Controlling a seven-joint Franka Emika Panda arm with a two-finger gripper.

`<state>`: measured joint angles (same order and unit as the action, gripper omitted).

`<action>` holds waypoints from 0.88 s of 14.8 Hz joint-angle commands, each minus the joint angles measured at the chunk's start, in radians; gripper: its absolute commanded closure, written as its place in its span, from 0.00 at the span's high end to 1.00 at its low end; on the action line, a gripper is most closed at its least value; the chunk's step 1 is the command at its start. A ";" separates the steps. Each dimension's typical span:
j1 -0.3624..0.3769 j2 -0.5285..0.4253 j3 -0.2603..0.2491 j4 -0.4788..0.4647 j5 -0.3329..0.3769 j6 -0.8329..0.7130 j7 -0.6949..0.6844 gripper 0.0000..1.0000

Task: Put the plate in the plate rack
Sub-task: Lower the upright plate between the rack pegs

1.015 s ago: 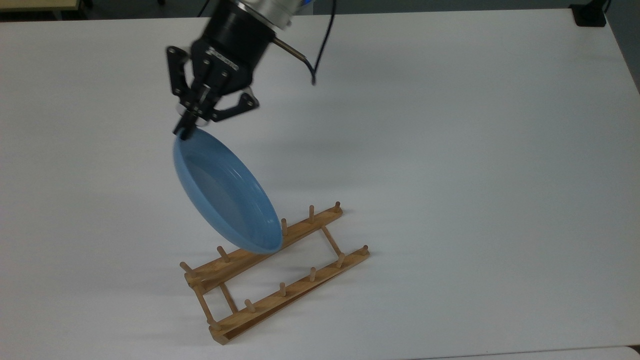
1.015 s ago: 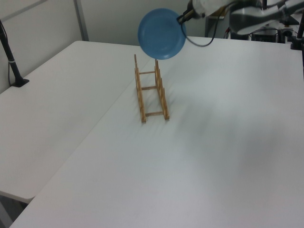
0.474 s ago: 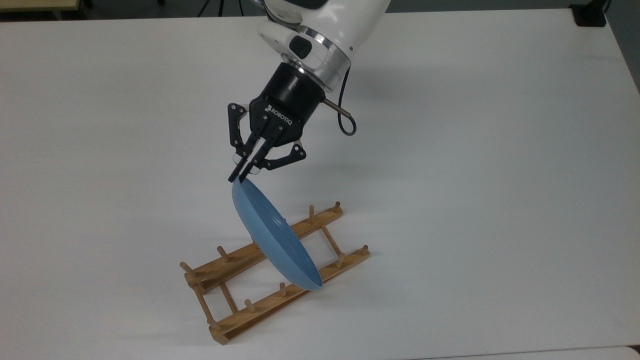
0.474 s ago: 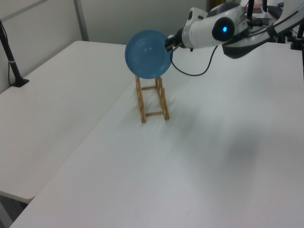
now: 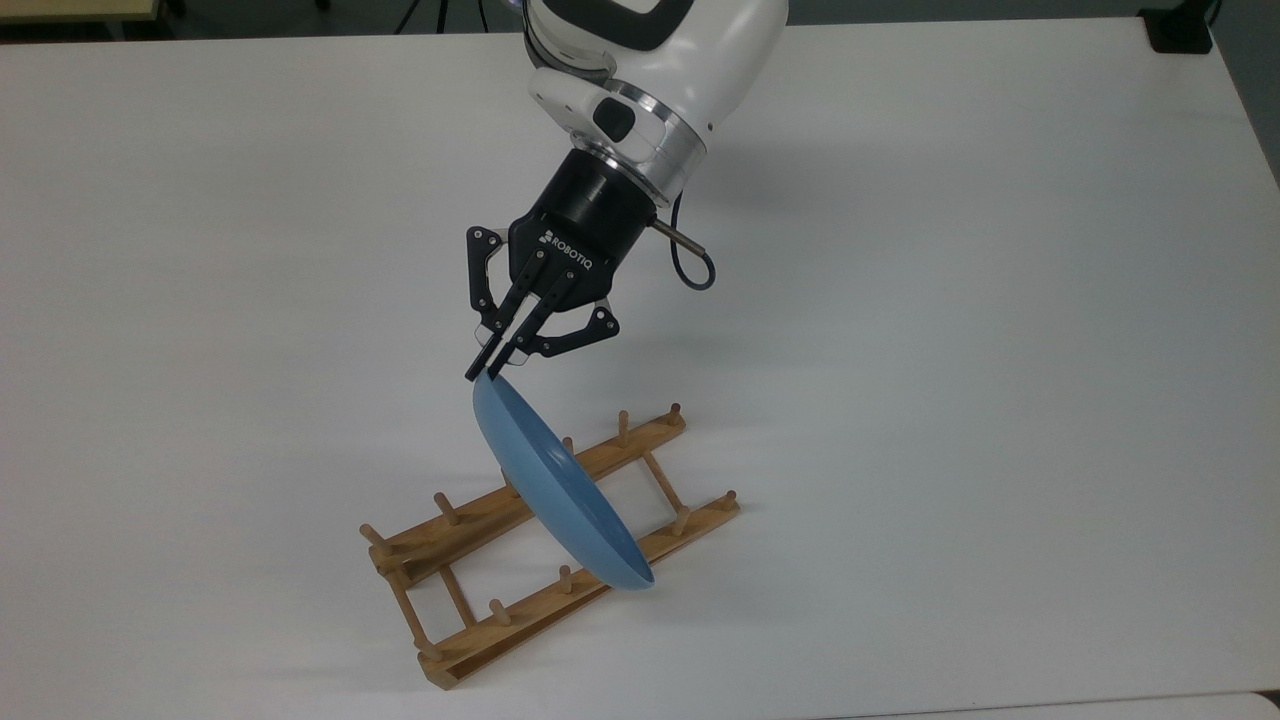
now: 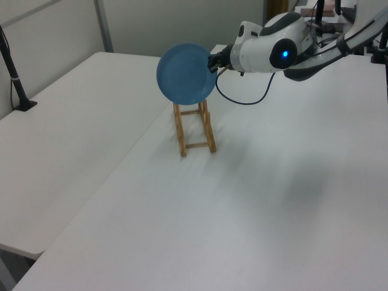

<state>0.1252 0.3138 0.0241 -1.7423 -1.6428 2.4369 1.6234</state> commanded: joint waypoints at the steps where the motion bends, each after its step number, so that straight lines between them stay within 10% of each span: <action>1: 0.016 0.018 -0.007 0.000 -0.049 -0.029 0.030 0.00; 13: 0.008 0.025 -0.006 -0.002 -0.048 -0.030 0.134 0.00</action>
<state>0.1222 0.3427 0.0225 -1.7424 -1.6739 2.4327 1.6450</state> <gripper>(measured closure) 0.947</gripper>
